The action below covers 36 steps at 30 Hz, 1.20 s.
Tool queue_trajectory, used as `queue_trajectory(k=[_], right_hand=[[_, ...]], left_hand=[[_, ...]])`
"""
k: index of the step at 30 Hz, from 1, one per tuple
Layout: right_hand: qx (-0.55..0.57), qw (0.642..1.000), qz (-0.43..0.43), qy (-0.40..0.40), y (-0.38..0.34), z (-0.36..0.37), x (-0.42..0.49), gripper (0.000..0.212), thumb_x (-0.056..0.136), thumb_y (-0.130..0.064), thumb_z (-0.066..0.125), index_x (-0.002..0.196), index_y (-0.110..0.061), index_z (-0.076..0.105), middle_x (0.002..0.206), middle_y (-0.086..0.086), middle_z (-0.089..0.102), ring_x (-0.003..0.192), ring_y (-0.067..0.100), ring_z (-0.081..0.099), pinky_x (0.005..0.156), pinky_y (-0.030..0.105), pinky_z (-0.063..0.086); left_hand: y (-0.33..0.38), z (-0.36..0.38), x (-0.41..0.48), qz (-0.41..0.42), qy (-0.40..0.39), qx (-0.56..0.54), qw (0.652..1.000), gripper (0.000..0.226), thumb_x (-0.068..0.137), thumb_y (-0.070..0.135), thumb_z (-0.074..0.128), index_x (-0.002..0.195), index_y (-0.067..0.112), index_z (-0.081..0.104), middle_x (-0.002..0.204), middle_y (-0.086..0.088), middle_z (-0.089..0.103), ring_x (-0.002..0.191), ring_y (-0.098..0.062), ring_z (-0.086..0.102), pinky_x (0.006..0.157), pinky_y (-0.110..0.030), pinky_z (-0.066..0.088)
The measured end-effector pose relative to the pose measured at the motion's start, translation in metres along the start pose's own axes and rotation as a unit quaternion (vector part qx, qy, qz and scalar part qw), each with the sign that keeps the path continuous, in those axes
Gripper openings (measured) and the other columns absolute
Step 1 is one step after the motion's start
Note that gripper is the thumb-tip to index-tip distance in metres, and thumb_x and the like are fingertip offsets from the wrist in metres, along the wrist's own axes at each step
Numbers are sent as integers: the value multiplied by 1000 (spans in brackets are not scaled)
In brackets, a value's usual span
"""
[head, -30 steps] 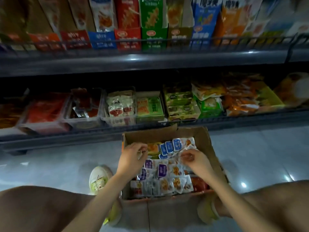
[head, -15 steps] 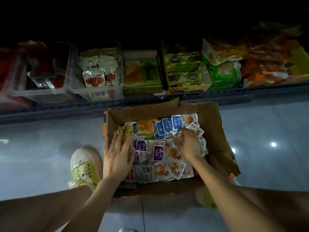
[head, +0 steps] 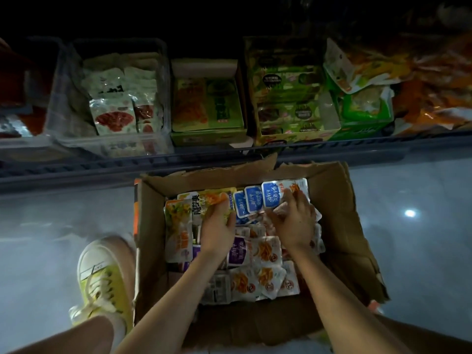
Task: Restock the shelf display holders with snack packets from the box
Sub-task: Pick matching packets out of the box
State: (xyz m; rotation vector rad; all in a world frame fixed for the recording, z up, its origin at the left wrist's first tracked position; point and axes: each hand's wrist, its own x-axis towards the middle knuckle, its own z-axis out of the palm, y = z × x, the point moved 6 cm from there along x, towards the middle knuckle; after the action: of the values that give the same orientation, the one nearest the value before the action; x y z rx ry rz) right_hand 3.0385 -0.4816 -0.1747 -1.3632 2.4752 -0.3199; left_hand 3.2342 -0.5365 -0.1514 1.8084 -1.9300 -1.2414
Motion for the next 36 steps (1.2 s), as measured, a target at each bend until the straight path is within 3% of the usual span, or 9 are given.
queue_trajectory(k=[4,8,14,18,21,25,30,33,36], right_hand=[[18,996,16,-91,12,9,16,69,92,-54,46,150,-24,23,158,10,16,146,24,9,118,42,4],[7,992,14,-127,6,17,10,63,94,-61,30,150,-34,19,159,3,15,145,25,11,116,41,5],[5,995,-3,-101,6,22,-6,66,87,-53,2,147,-39,25,157,-1,24,145,24,14,117,44,11],[25,993,-13,-112,5,19,-8,56,89,-37,19,144,-41,33,155,-4,27,145,23,14,116,47,12],[40,991,-41,-118,1,13,-14,55,90,-37,19,142,-43,35,155,-4,29,145,24,16,115,51,13],[88,991,-52,-85,-8,-6,-18,45,98,-36,28,140,-37,41,151,-3,37,142,21,25,115,46,15],[141,987,-79,17,-23,-51,-12,53,87,-26,66,137,-20,49,139,3,51,129,25,45,107,49,33],[147,976,-150,57,-44,-86,-14,59,79,-30,72,132,-13,54,135,12,54,126,30,49,106,52,36],[136,968,-208,-40,-74,-109,-24,68,78,-34,74,138,-19,47,140,7,50,133,25,42,113,46,29]], left_hand=[[-7,36,36,-59,-5,-26,998,43,96,27,52,135,11,43,130,-10,54,119,-27,53,92,-35,46],[-1,56,47,-91,-11,-98,991,62,91,31,60,144,9,34,142,-12,41,129,-28,42,105,-37,39],[0,61,50,-100,-8,-100,990,36,85,34,68,89,-2,63,85,-18,66,71,-24,58,59,-28,37],[-3,60,42,-113,-4,-124,986,28,86,28,68,90,1,68,85,-12,69,77,-26,63,64,-35,45],[3,61,30,-138,-18,-192,971,18,90,17,63,103,5,61,96,-4,63,87,-18,59,70,-25,43],[15,40,21,-95,15,-177,979,2,92,10,58,91,9,56,84,3,58,75,-6,54,57,-6,41],[39,-23,6,20,82,-47,995,7,94,13,55,88,12,58,73,9,53,69,-10,51,55,-20,30],[51,-56,-12,61,54,-3,997,8,95,19,54,92,14,59,78,4,58,72,-14,58,61,-27,45],[65,-86,-31,85,7,23,996,9,94,22,56,95,13,60,87,6,60,83,-12,60,71,-28,49]])
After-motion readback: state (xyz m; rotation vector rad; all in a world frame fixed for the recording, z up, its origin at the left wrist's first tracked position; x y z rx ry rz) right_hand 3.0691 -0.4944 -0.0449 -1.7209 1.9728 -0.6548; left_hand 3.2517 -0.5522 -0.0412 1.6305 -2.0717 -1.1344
